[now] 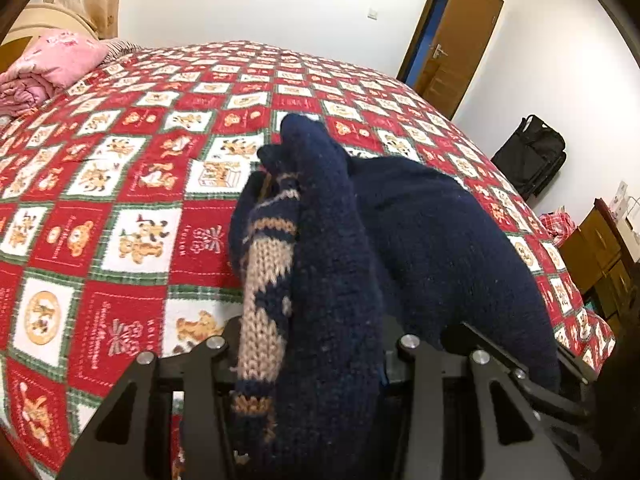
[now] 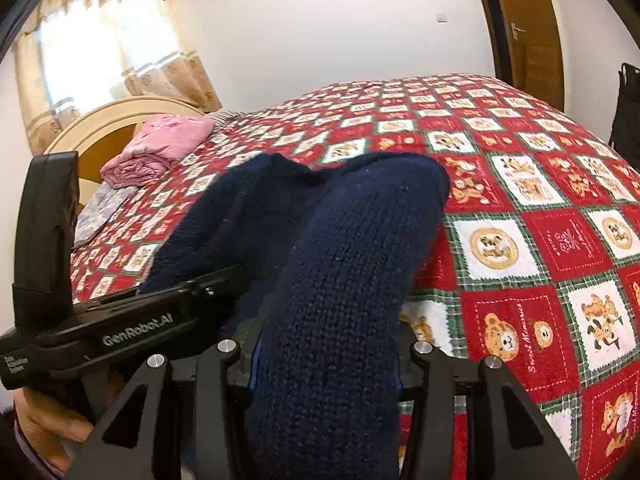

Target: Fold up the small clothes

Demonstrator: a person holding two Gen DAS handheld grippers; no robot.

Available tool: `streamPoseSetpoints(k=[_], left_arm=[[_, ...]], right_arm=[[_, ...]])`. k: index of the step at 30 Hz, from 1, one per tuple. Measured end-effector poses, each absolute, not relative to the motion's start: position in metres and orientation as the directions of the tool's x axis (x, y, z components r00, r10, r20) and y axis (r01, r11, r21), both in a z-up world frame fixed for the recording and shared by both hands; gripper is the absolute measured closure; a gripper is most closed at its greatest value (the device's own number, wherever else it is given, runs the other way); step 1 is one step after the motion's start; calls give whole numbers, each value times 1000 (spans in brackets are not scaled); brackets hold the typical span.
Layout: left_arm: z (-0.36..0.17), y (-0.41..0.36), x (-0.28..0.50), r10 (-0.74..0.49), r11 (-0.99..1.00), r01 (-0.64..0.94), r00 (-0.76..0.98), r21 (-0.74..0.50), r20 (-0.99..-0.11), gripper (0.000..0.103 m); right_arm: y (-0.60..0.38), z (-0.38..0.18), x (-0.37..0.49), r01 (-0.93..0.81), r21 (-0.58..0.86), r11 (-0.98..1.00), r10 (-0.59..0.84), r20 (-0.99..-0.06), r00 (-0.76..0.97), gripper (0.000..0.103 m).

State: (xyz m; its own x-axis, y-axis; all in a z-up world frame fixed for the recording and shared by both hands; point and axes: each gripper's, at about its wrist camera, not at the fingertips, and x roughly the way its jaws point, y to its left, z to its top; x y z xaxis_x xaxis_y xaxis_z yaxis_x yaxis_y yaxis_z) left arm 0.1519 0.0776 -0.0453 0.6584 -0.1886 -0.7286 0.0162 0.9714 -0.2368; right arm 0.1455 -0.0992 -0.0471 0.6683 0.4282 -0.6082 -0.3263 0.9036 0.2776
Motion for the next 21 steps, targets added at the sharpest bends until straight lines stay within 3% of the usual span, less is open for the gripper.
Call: streamPoseSetpoints(k=[21], left_arm=[[-20, 138, 97, -93, 963, -106, 731, -248, -676, 58]], right_arm=[[-21, -9, 107, -508, 179, 842, 510, -568, 646, 57]])
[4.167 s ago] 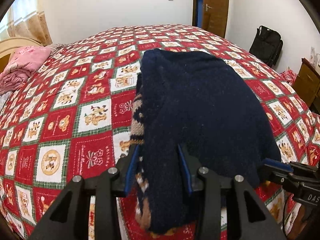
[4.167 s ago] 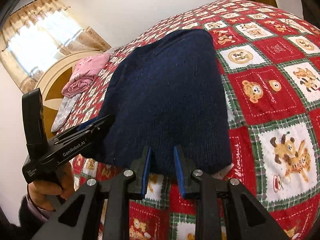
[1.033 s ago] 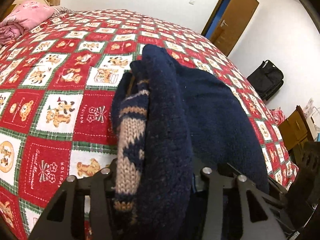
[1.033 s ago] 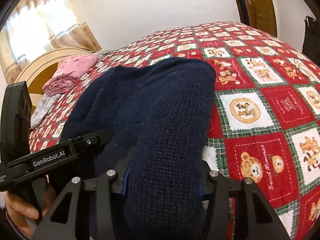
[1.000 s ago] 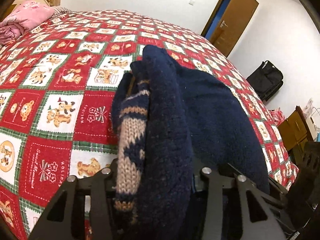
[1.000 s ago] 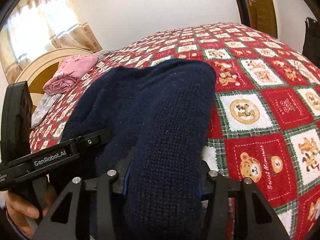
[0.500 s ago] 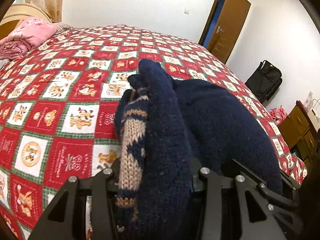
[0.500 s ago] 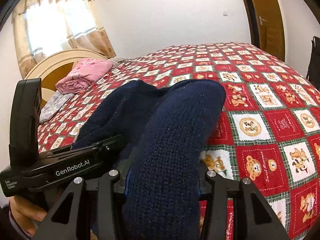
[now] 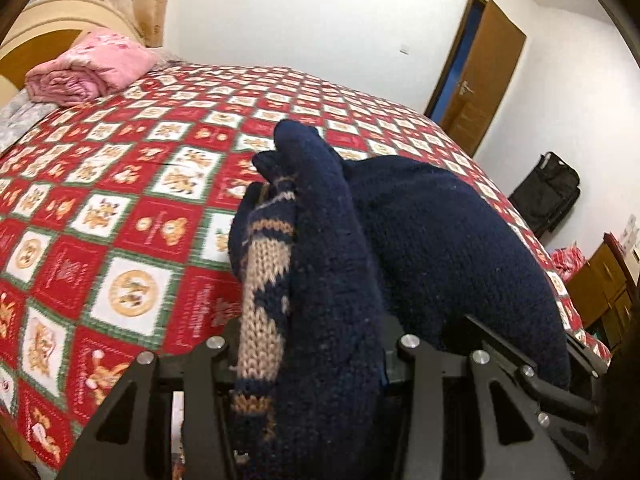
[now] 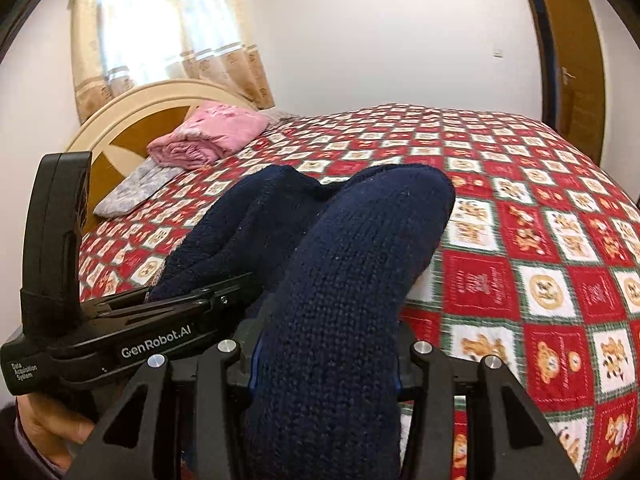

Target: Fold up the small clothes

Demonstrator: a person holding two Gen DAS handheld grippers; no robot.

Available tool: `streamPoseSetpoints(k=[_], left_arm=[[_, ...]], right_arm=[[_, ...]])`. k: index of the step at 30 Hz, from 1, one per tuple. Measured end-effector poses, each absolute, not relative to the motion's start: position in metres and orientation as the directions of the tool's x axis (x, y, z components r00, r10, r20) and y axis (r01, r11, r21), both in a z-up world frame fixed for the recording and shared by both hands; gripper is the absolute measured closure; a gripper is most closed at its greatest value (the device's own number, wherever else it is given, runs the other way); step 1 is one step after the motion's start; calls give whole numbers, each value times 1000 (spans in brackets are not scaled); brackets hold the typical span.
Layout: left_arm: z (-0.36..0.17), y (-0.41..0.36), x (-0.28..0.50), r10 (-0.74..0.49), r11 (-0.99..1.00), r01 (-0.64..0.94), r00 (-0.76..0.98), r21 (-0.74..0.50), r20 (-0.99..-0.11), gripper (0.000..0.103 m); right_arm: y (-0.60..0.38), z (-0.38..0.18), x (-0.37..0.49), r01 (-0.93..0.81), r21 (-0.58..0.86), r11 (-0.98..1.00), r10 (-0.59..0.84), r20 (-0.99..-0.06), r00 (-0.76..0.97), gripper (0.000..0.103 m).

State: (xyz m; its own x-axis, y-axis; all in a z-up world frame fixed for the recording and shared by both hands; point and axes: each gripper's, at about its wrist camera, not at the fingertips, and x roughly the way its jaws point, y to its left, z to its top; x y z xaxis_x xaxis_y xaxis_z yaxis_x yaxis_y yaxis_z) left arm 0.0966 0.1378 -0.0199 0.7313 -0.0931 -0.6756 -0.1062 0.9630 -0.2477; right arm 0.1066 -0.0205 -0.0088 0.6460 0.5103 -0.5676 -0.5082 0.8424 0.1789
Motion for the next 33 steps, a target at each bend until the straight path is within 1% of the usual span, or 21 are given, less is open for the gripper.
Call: streamPoseSetpoints(k=[5, 10, 15, 24, 29, 33], left_arm=[[-19, 162, 93, -53, 955, -159, 740, -252, -670, 58], [-12, 184, 100, -6, 948, -203, 758, -245, -652, 58], [-2, 201, 118, 57, 944, -245, 782, -222, -621, 58], [10, 224, 148, 100, 936, -278, 797, -216, -596, 58], [3, 229, 161, 120, 930, -302, 788, -210, -604, 58], [-16, 227, 175, 119, 931, -310, 758, -193, -641, 58]], right_arm=[[8, -5, 109, -564, 152, 812, 540, -563, 625, 57], [35, 2, 125, -611, 129, 781, 574, -534, 621, 57], [54, 10, 148, -633, 117, 766, 597, -497, 630, 57], [75, 20, 191, -646, 132, 752, 622, -466, 629, 57], [80, 7, 212, -646, 149, 749, 624, -487, 611, 57], [81, -16, 230, -631, 154, 760, 600, -539, 591, 57]])
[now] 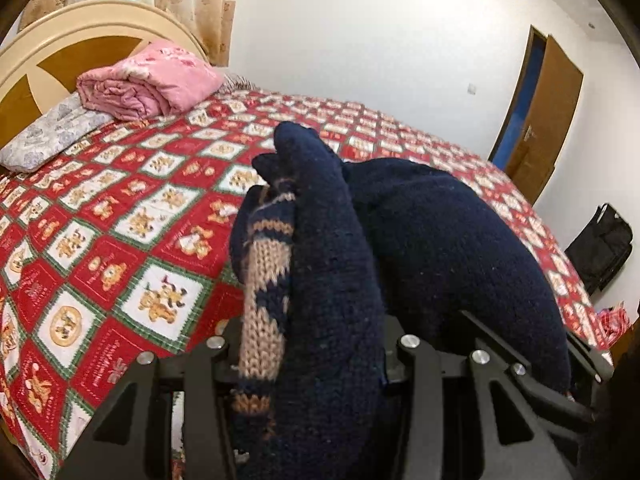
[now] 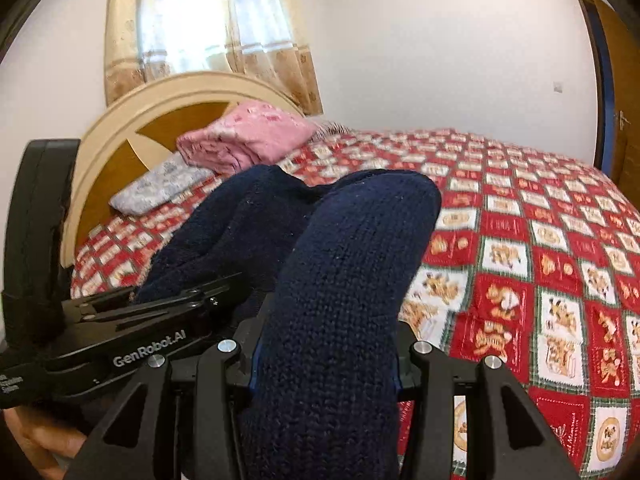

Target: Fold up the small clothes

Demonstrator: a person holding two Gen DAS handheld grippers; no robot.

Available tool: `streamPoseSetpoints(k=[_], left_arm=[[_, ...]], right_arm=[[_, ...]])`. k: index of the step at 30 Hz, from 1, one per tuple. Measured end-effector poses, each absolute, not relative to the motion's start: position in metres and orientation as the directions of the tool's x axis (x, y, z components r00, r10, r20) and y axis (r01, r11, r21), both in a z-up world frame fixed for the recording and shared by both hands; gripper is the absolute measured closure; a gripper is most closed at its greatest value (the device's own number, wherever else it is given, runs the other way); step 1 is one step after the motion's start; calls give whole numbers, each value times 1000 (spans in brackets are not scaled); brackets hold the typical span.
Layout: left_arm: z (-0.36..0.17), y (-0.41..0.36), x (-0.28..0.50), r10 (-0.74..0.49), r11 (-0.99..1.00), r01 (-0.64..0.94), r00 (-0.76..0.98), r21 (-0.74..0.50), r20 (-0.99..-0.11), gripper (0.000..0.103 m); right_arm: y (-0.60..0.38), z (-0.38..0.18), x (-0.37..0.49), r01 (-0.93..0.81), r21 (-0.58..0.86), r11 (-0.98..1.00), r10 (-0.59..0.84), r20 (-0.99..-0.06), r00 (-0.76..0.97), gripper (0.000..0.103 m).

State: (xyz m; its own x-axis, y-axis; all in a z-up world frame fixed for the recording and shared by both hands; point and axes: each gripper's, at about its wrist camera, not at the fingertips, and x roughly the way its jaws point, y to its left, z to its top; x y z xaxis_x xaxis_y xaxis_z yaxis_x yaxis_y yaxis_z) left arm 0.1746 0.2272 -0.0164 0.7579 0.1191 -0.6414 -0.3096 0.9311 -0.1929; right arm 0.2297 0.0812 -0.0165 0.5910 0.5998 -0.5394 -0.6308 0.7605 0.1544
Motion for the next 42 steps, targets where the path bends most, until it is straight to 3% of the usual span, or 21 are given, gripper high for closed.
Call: streamPoseSetpoints(k=[7, 11, 15, 19, 22, 27, 33, 35, 37, 42], left_arm=[[-65, 234, 195, 94, 918, -347, 660, -191, -746, 57], [-73, 243, 194, 71, 908, -351, 666, -227, -743, 46], [-85, 264, 201, -1, 873, -375, 639, -313, -770, 22], [-91, 270, 200, -54, 860, -359, 642, -363, -765, 21], [-88, 260, 200, 10, 893, -348, 648, -285, -762, 16], [-91, 265, 200, 31, 884, -376, 640, -278, -768, 9], [-85, 264, 185, 42, 873, -400, 632, -279, -774, 9], [-79, 261, 176, 65, 879, -405, 625, -251, -778, 10], [-72, 256, 167, 98, 890, -401, 632, -216, -768, 10], [-63, 235, 133, 144, 919, -364, 668, -152, -730, 11]], right_arm=[[80, -75, 255, -581, 168, 796, 532, -651, 541, 57], [71, -91, 267, -562, 223, 797, 543, -672, 504, 55], [58, -104, 287, -516, 370, 772, 605, -674, 423, 51], [48, -113, 291, -474, 467, 747, 652, -655, 382, 50], [52, -108, 281, -475, 415, 777, 613, -671, 417, 47], [39, -90, 250, -471, 326, 820, 553, -666, 501, 44], [27, -48, 197, -448, 115, 886, 431, -560, 708, 44], [34, -47, 193, -461, 81, 883, 422, -566, 709, 46], [43, -51, 189, -490, 71, 869, 431, -593, 680, 61], [50, -76, 182, -461, 46, 886, 377, -651, 659, 61]])
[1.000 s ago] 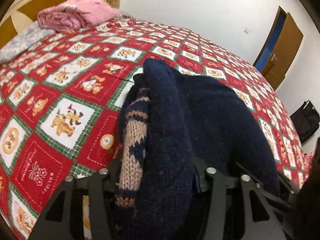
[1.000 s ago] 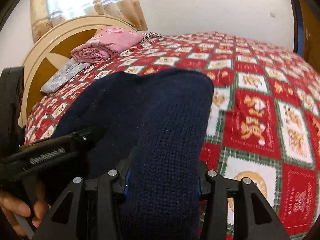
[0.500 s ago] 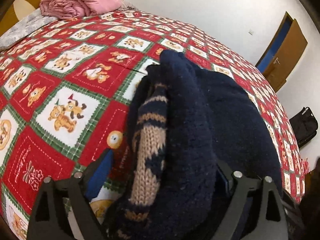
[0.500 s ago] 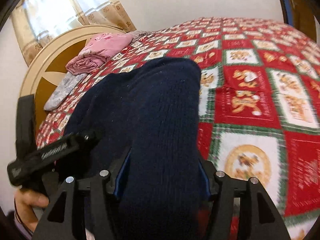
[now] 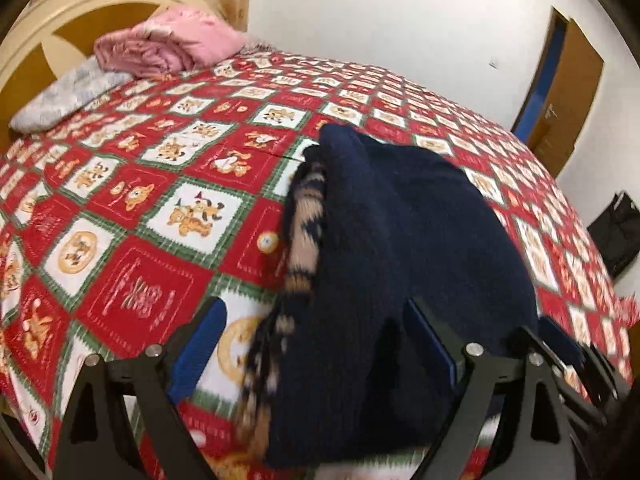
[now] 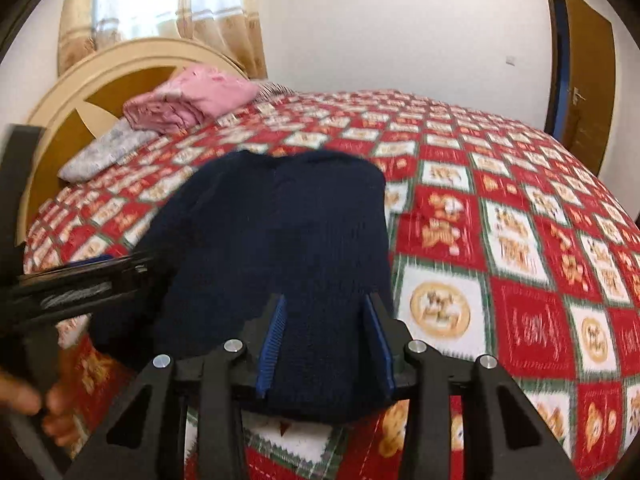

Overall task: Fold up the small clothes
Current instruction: 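Lay the folded sweater flat and open the right tool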

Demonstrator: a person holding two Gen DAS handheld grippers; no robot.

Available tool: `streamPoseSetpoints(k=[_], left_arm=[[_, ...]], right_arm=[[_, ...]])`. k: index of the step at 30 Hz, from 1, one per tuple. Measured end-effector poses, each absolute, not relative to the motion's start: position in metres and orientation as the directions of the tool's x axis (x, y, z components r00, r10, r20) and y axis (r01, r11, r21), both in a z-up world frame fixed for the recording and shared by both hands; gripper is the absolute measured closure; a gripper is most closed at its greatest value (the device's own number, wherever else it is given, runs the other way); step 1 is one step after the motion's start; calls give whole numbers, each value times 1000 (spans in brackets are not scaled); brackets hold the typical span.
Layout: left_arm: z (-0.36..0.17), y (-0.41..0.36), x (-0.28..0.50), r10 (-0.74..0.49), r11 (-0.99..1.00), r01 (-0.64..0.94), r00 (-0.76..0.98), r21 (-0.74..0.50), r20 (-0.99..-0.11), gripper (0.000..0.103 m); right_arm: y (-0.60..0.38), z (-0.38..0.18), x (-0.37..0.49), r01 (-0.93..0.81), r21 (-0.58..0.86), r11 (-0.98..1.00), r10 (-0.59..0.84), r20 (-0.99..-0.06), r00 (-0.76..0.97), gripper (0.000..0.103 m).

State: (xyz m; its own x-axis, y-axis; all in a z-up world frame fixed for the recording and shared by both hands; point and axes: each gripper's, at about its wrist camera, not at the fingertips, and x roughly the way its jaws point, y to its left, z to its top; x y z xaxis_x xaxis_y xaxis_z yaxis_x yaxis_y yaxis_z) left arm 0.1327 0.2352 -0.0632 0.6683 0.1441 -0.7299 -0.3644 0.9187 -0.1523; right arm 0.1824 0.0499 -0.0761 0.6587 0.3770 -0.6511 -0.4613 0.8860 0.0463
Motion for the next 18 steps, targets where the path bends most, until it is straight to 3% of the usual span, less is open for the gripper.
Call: streamPoseSetpoints(k=[8, 12, 18], left_arm=[[-98, 240, 135, 92, 897, -392, 618, -204, -781, 4], [-95, 237, 139, 124, 913, -383, 593, -143, -796, 0], [-86, 225, 105, 164, 926, -369, 591, -84, -790, 1]], right_arm=[[55, -92, 183, -464, -35, 885, 317, -685, 656, 61], [55, -90, 184, -464, -29, 885, 311, -704, 638, 60], [33, -79, 150, -411, 58, 910, 331, -700, 633, 48]])
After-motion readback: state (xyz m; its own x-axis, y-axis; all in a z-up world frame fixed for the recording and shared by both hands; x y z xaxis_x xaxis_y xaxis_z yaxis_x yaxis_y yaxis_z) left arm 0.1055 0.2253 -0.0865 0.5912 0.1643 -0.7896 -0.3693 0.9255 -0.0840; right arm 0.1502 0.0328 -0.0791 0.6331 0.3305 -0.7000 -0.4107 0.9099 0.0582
